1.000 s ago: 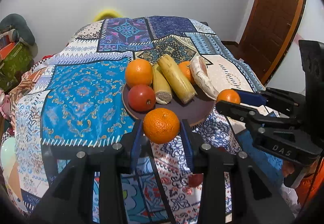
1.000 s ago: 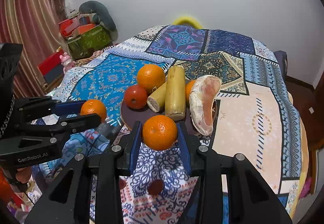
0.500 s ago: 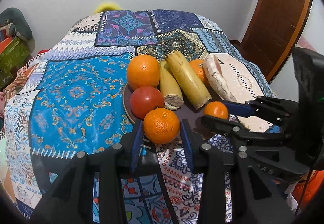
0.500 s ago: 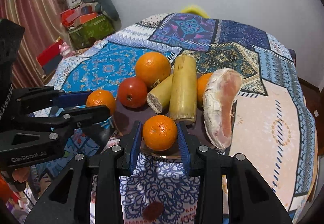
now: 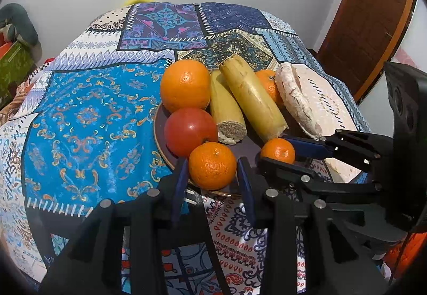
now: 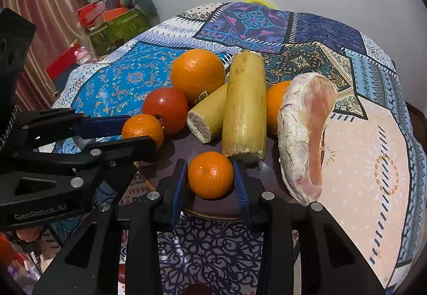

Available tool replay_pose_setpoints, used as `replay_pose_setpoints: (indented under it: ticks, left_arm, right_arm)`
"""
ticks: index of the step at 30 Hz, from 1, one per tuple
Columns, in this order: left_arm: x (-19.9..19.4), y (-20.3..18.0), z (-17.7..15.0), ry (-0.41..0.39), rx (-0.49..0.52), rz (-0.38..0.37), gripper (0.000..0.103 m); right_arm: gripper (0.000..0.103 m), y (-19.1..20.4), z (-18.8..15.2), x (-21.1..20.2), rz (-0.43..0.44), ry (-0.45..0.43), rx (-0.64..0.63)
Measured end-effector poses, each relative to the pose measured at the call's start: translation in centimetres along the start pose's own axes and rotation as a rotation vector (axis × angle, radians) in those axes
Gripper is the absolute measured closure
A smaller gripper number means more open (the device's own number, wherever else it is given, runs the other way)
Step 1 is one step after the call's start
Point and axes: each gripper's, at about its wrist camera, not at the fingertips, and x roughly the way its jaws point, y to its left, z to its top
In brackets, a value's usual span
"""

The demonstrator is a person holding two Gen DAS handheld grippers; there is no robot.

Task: Organize fruits
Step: 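Lower both mandarins onto the plate and open both tools, then grasp a red date with each tool from the quilt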

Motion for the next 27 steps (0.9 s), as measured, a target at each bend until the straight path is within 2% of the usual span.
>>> replay_pose_setpoints:
  ticks: [6,8,9,27]
  left_arm:
    - [-0.3,-0.1,0.0,-0.002,-0.008,0.006,0.063]
    - [-0.8,0.0,-0.1,-0.007,-0.016,0.004,0.061]
    - [-1.0,-0.1,-0.1,-0.01,-0.017,0.005,0.061]
    - [-9.5,-2.5,-2.7,-0.077,0.026,0.053,0.061]
  right_arm:
    - [0.069,0.0,-0.1,-0.2,-0.007,0.0,0.005]
    - [0.06,-0.1,-0.2,-0.4,-0.011,0.002,0.009]
    - [0.059,-0.2,-0.3,-0.6,-0.012,0.0,0.013]
    - [0.058,-0.1,-2.4,-8.0,-0.05,-0.059,0.054]
